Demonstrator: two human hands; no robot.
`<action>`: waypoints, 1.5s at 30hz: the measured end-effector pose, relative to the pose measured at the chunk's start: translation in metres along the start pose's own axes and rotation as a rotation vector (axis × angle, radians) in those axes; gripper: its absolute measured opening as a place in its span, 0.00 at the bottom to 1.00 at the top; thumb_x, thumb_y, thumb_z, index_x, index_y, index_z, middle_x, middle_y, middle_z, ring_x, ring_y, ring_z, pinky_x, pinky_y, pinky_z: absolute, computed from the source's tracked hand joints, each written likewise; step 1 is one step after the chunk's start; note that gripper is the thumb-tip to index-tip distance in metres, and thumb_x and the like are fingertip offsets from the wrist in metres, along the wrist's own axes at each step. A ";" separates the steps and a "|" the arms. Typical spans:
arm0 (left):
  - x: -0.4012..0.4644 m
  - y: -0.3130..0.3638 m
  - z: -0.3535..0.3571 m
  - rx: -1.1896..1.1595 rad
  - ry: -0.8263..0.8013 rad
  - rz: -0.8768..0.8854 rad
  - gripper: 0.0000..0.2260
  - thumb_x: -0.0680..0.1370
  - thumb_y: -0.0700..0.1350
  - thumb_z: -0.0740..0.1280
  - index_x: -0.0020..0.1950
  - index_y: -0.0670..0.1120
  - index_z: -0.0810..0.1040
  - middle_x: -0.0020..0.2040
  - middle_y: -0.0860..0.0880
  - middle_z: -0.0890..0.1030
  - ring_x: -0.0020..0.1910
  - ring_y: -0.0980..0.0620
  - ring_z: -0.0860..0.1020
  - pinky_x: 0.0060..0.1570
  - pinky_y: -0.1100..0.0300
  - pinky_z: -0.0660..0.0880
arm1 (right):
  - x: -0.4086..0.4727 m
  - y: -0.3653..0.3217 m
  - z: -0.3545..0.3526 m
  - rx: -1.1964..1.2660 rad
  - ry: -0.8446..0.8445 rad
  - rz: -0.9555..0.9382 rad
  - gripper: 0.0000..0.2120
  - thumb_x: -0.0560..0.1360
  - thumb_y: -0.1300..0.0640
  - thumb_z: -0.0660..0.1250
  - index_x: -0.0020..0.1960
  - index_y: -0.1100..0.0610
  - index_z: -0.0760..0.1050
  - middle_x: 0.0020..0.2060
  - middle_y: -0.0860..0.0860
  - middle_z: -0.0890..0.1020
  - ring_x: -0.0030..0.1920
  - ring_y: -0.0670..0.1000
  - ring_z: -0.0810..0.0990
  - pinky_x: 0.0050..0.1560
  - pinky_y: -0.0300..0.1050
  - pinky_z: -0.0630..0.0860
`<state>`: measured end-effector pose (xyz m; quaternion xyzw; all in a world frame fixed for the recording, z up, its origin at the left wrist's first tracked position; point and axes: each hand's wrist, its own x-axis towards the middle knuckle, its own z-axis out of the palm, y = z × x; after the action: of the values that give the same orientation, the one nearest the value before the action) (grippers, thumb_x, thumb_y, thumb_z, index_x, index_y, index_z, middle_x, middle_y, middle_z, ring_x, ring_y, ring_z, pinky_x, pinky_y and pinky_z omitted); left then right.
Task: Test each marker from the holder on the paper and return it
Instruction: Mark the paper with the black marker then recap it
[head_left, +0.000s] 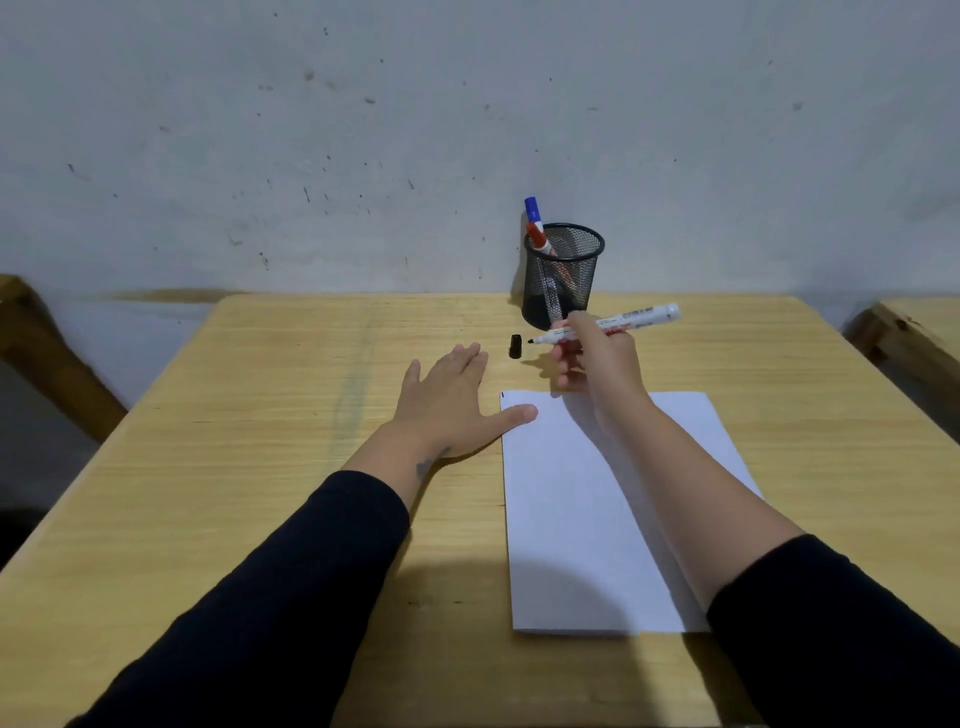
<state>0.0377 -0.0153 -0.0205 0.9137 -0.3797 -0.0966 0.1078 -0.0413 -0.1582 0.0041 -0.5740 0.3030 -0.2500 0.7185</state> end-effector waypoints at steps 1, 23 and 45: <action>0.004 0.001 -0.005 -0.038 0.048 0.000 0.38 0.74 0.69 0.56 0.78 0.50 0.54 0.79 0.52 0.57 0.77 0.52 0.54 0.74 0.44 0.49 | 0.003 -0.006 -0.005 -0.032 -0.006 0.003 0.08 0.75 0.58 0.63 0.39 0.58 0.77 0.29 0.53 0.76 0.25 0.49 0.70 0.25 0.40 0.70; 0.047 0.029 -0.051 -1.258 0.317 0.013 0.06 0.73 0.37 0.72 0.48 0.46 0.82 0.41 0.48 0.83 0.37 0.59 0.82 0.38 0.68 0.77 | 0.011 -0.040 -0.030 0.317 -0.119 -0.062 0.05 0.73 0.69 0.68 0.48 0.63 0.77 0.41 0.58 0.83 0.39 0.52 0.84 0.52 0.44 0.81; 0.022 0.046 -0.065 -1.136 0.357 0.097 0.09 0.74 0.33 0.70 0.53 0.35 0.81 0.34 0.47 0.76 0.34 0.55 0.77 0.39 0.70 0.79 | -0.012 -0.053 -0.018 0.292 -0.203 -0.060 0.04 0.72 0.69 0.69 0.47 0.64 0.77 0.40 0.58 0.84 0.38 0.51 0.85 0.50 0.41 0.82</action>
<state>0.0390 -0.0543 0.0515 0.6968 -0.2860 -0.1245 0.6459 -0.0630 -0.1731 0.0546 -0.4946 0.1724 -0.2534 0.8133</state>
